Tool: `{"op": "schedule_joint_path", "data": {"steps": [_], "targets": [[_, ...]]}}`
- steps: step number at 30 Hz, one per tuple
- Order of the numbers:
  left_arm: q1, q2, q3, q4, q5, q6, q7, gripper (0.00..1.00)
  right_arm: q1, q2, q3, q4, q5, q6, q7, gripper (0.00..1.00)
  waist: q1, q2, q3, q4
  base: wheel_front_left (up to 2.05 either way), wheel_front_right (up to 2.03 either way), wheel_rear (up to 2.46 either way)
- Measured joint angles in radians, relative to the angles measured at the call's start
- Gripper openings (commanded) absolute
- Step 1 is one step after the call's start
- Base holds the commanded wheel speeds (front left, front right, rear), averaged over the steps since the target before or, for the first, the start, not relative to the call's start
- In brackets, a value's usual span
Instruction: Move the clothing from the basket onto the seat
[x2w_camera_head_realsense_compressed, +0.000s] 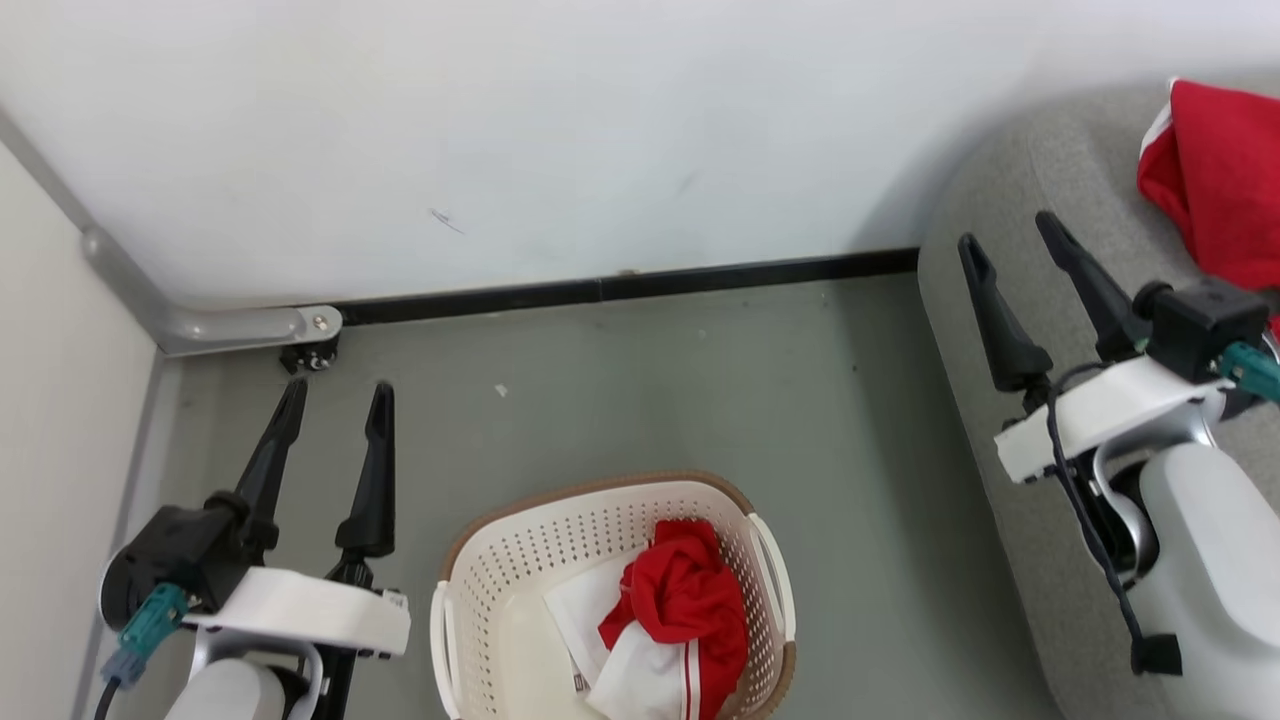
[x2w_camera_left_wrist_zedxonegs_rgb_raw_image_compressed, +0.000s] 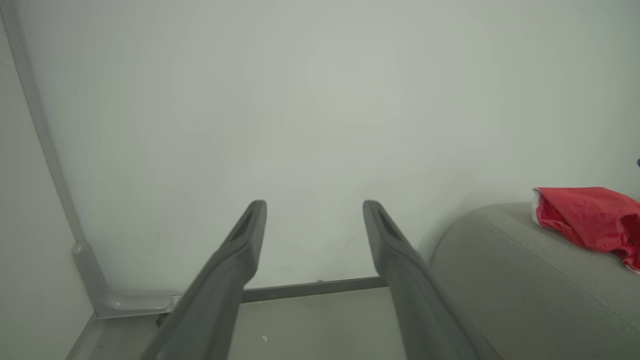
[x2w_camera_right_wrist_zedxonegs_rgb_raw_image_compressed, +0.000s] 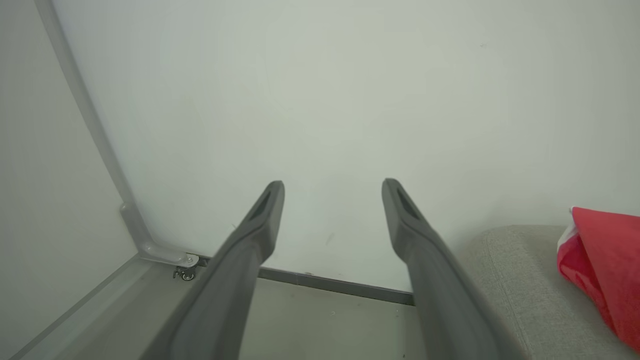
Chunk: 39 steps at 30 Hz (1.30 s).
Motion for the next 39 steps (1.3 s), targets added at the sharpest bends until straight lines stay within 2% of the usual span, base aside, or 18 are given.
{"op": "schedule_joint_path", "data": {"steps": [13,19,32,39], "targets": [[0.129,0.027,0.036,0.007,0.007,0.009,-0.023,1.0,0.163,0.001,-0.066,-0.084,-0.035,0.0,0.0,1.0,0.0,0.0,-0.095,0.039,0.0,0.0,0.0],[0.179,0.041,0.048,0.011,0.019,0.009,-0.026,1.0,0.248,0.027,-0.093,-0.102,-0.037,0.0,0.0,1.0,0.0001,0.0,-0.135,0.055,0.0,0.0,0.0],[0.274,0.025,0.066,0.016,0.015,0.005,-0.031,1.0,0.385,0.054,-0.18,-0.165,-0.06,0.0,0.0,1.0,0.0,0.0,-0.208,0.083,0.0,0.0,0.0],[0.3,0.025,0.072,0.017,0.015,-0.002,-0.032,1.0,0.455,0.067,-0.18,-0.17,-0.074,0.0,0.0,1.0,0.0,0.0,-0.237,0.092,0.0,0.0,0.0]]}}
